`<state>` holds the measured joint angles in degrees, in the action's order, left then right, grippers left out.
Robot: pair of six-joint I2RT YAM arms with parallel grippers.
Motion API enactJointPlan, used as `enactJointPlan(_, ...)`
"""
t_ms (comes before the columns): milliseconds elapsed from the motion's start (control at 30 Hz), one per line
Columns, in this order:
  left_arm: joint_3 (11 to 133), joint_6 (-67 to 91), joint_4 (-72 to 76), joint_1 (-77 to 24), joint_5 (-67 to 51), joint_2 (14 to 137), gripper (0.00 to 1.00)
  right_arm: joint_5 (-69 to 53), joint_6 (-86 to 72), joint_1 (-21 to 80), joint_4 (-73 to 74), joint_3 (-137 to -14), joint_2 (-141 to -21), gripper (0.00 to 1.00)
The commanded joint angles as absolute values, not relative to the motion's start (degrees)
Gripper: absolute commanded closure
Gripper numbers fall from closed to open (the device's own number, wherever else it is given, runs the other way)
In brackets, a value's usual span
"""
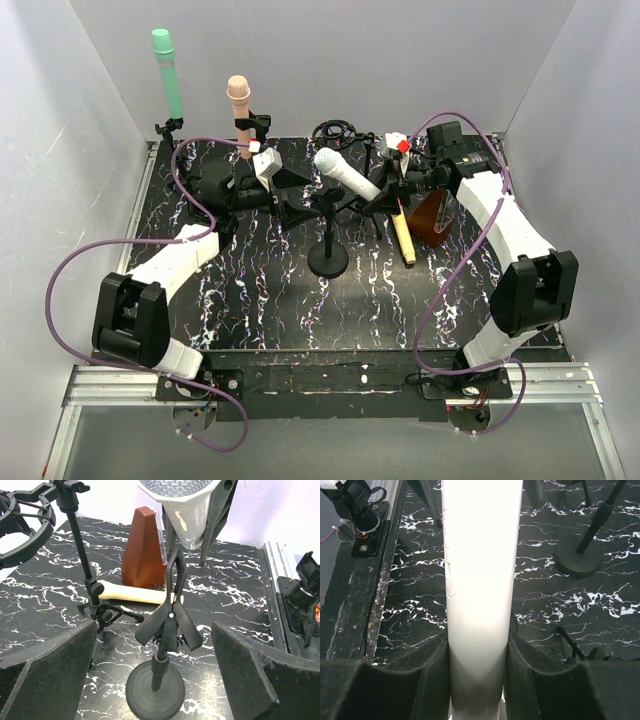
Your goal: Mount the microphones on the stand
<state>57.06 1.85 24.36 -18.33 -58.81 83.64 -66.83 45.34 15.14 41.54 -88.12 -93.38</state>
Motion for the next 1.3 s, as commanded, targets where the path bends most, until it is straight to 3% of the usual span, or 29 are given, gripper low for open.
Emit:
enactJointPlan(0, 56.25, 7.03, 32.43, -18.19, -60.91, 84.90, 0.02, -67.59, 46.23, 15.64, 42.45, -91.40, -94.13, 0.95)
enactJointPlan(433, 55.02, 8.70, 33.49, -19.60, -61.17, 86.57, 0.02, -67.50, 46.06, 16.08, 42.89, -92.55, -95.54, 0.95)
enactJointPlan(633, 55.55, 6.24, 29.97, -20.65, -59.86, 86.66, 0.07, -67.15, 46.14, 16.17, 43.07, -92.46, -95.71, 0.95)
enactJointPlan(867, 56.78, 6.15, 27.69, -20.65, -60.11, 87.80, 0.35, -66.45, 46.23, 16.70, 43.33, -92.55, -96.06, 0.95)
enactJointPlan(933, 56.86, 6.07, 27.16, -20.65, -60.21, 87.98, 0.62, -66.36, 46.49, 16.96, 43.59, -92.64, -96.24, 0.95)
enactJointPlan(1033, 57.22, 5.36, 25.84, -20.65, -60.47, 88.07, 0.80, -66.10, 47.19, 17.05, 44.03, -92.64, -96.06, 0.95)
enactJointPlan(1133, 57.22, 5.27, 25.49, -20.65, -60.73, 87.98, 0.87, -66.27, 49.13, 17.40, 45.61, -92.72, -96.41, 0.95)
enactJointPlan(1267, 57.22, 5.45, 25.49, -20.65, -60.82, 88.07, 0.88, -65.04, 52.46, 18.37, 48.07, -92.81, -97.29, 0.95)
